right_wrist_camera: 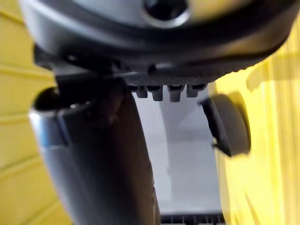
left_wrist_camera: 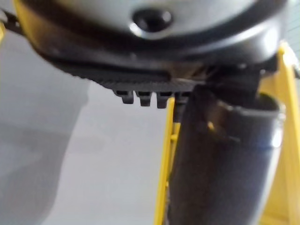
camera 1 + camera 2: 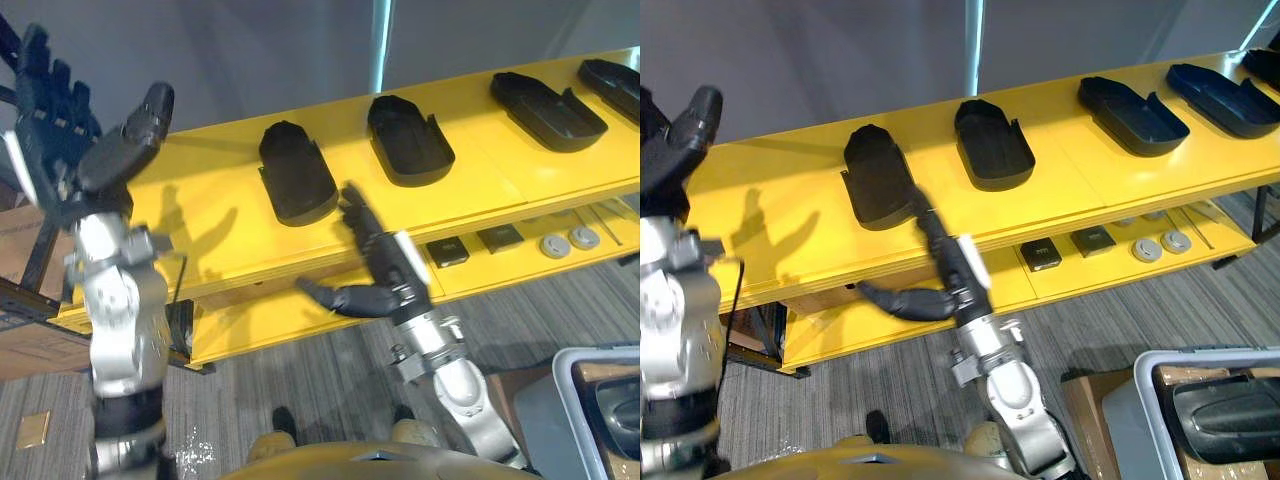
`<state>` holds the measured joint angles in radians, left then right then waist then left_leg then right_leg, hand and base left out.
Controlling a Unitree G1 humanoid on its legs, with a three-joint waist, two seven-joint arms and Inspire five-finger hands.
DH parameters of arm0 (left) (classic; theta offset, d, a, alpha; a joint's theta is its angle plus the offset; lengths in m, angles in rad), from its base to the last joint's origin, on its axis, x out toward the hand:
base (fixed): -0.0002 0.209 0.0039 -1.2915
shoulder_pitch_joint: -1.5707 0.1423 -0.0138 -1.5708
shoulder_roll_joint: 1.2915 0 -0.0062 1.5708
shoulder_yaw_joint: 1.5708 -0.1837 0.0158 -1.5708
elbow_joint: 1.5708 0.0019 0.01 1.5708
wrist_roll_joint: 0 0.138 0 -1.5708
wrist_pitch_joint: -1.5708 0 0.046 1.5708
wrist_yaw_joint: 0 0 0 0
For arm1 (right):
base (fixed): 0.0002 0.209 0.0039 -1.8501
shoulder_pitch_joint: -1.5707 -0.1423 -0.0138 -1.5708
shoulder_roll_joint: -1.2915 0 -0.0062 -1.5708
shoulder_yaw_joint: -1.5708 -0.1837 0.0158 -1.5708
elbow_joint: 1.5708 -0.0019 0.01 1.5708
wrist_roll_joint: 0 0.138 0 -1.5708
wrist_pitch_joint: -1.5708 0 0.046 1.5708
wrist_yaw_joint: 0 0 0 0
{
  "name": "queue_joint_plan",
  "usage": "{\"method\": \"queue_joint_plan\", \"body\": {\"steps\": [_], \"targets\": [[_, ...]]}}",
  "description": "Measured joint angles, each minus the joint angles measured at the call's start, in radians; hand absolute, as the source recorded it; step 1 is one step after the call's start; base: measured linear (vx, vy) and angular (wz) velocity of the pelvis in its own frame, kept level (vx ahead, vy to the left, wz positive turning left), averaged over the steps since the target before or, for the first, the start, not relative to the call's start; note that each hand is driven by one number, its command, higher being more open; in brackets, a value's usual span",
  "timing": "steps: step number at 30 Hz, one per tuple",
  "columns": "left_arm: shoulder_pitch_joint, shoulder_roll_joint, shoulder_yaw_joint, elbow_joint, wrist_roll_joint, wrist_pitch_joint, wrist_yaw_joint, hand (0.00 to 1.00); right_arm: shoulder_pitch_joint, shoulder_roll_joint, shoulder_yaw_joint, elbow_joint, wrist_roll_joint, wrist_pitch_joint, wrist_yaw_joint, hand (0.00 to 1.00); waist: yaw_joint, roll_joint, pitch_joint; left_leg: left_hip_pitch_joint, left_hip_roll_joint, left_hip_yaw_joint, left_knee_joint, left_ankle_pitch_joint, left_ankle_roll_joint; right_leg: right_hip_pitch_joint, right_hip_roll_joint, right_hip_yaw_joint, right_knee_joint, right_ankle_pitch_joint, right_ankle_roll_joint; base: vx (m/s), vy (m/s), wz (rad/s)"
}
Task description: Walk over and take three plastic housings, then place them on the shelf
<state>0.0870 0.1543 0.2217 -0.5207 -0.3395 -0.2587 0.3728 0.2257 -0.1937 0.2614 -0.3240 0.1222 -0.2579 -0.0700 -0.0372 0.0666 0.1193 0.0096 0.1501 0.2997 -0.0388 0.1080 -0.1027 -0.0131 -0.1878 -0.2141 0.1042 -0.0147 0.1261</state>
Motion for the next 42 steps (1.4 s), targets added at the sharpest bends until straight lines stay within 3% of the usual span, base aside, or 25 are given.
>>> {"method": "queue_joint_plan", "body": {"steps": [4, 6, 14, 21, 29, 42], "targets": [[0.173, -0.086, -0.029, 0.001, 0.041, -0.01, 0.007, 1.0, -0.056, 0.012, -0.115, 0.076, -0.036, 0.009, -0.082, 1.0, 0.013, -0.001, -0.009, -0.008, 0.0, -0.032, -0.001, -0.008, -0.004, 0.018, 0.004, -0.021, -0.021, -0.003, -0.005, -0.05, -0.007, 0.2], [0.199, -0.098, -0.047, 0.002, 0.041, -0.01, 0.006, 1.0, -0.079, 0.012, -0.134, 0.128, -0.041, 0.014, -0.105, 1.0, 0.029, -0.008, -0.01, -0.027, -0.001, -0.061, 0.0, -0.001, -0.006, 0.014, 0.007, -0.035, -0.024, -0.002, -0.005, -0.05, -0.007, 0.26], [0.198, -0.101, -0.046, 0.018, 0.078, -0.024, 0.005, 1.0, -0.194, 0.014, -0.146, 0.261, 0.022, 0.058, -0.085, 1.0, 0.061, -0.024, 0.006, -0.053, -0.004, -0.107, -0.001, 0.02, -0.003, 0.034, 0.017, -0.071, -0.057, 0.022, -0.001, 0.01, -0.006, 0.15], [0.197, -0.119, -0.02, 0.068, 0.062, -0.025, -0.099, 1.0, -0.266, 0.039, -0.161, 0.338, 0.043, 0.072, -0.04, 1.0, 0.07, -0.055, 0.047, -0.053, -0.008, -0.119, -0.001, 0.021, -0.003, 0.041, 0.014, -0.082, -0.057, 0.019, -0.005, 0.02, 0.0, 0.05], [0.175, -0.117, -0.093, 0.069, -0.019, 0.0, -0.241, 1.0, -0.404, 0.032, -0.2, 0.418, 0.045, 0.1, -0.013, 1.0, 0.065, -0.035, 0.113, -0.068, -0.009, -0.121, 0.0, 0.023, 0.0, 0.024, 0.013, -0.083, -0.053, 0.015, -0.011, 0.0, 0.0, 0.0], [0.099, -0.113, -0.143, 0.096, -0.053, 0.046, -0.276, 1.0, -0.565, -0.009, -0.214, 0.468, 0.09, 0.097, 0.085, 1.0, 0.06, -0.024, 0.188, -0.09, -0.014, -0.136, 0.001, 0.029, 0.005, -0.004, 0.009, -0.082, -0.034, 0.013, -0.013, 0.0, 0.0, 0.0]]}}
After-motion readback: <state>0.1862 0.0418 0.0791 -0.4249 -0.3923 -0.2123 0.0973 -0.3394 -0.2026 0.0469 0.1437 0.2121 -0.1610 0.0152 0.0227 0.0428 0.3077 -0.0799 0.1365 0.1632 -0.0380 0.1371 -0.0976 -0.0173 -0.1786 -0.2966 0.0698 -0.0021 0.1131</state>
